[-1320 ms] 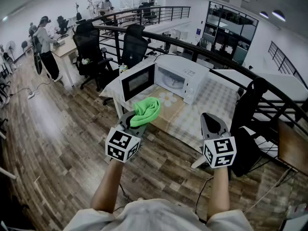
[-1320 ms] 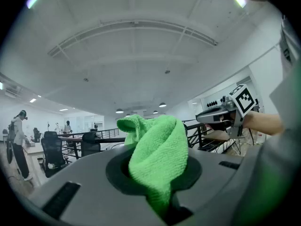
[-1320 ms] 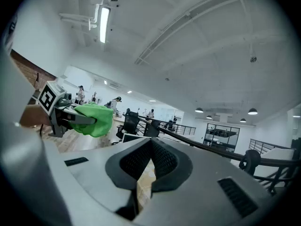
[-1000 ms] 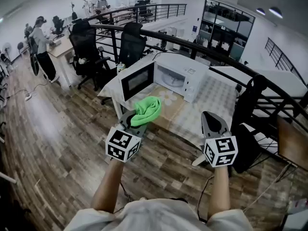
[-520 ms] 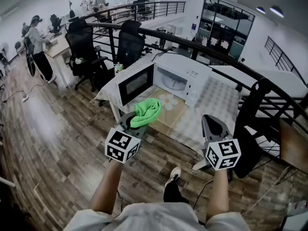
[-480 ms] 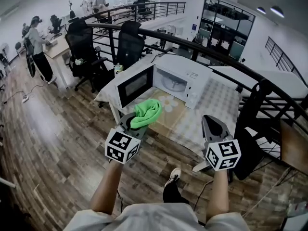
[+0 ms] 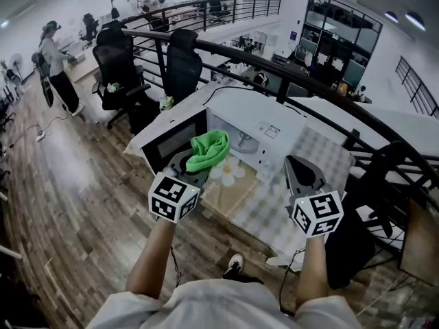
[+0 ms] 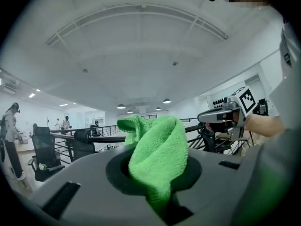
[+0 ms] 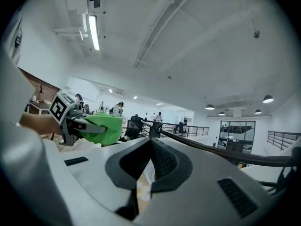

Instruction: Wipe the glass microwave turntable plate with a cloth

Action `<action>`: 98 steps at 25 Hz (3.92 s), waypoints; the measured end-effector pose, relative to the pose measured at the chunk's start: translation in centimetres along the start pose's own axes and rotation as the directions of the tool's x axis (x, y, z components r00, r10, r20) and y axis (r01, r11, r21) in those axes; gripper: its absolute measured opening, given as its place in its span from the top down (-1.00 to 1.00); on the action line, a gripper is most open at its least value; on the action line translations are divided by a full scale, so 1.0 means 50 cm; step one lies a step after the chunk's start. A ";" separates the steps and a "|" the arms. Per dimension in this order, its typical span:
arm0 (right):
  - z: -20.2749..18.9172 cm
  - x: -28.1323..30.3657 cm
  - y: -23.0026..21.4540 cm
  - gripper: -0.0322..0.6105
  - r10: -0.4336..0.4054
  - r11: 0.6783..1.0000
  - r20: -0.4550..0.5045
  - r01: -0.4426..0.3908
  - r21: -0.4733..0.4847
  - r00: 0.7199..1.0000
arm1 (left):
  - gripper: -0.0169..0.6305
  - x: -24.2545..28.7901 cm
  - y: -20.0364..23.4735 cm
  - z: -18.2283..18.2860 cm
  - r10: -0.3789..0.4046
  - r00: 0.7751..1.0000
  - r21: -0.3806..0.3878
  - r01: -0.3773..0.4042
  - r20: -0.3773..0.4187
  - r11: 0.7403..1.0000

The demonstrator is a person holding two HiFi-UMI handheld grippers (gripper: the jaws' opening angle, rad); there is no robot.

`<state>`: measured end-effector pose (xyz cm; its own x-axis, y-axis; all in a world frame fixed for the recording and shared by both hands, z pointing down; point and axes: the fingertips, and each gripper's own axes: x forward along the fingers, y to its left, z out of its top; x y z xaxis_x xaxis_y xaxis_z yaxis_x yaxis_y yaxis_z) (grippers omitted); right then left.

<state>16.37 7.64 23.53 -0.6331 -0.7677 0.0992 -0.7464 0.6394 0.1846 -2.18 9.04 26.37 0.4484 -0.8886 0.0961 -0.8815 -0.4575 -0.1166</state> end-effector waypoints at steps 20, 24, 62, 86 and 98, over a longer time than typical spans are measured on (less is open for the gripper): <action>-0.162 0.272 -0.125 0.86 0.017 0.989 -0.115 0.000 0.149 0.993 | 0.71 0.310 0.174 -0.232 -0.015 0.978 -0.060 0.002 -0.210 0.998; -0.211 0.307 -0.101 0.86 -0.034 0.981 -0.189 0.068 0.180 0.981 | 0.71 0.361 0.218 -0.308 -0.096 0.963 -0.090 0.075 -0.251 0.993; -0.467 0.279 -0.104 0.85 -0.171 0.918 -0.436 0.304 0.255 0.884 | 0.70 0.738 -0.011 -0.662 -0.369 0.780 -0.167 0.331 -0.506 0.929; -0.450 0.398 -0.083 0.85 -0.110 0.934 -0.420 0.239 0.267 0.901 | 0.70 0.760 0.320 -0.710 -0.094 0.800 0.052 0.155 -0.593 0.987; -0.454 0.389 -0.085 0.85 -0.109 0.931 -0.422 0.241 0.274 0.900 | 0.70 0.731 0.172 -0.692 -0.208 0.808 -0.057 0.212 -0.551 0.976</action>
<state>11.89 -11.01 46.86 -0.4018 -0.7787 0.4819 -0.9039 0.4216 -0.0724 1.53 -26.22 63.09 0.4641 -0.6053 0.6467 -0.7736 -0.6326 -0.0368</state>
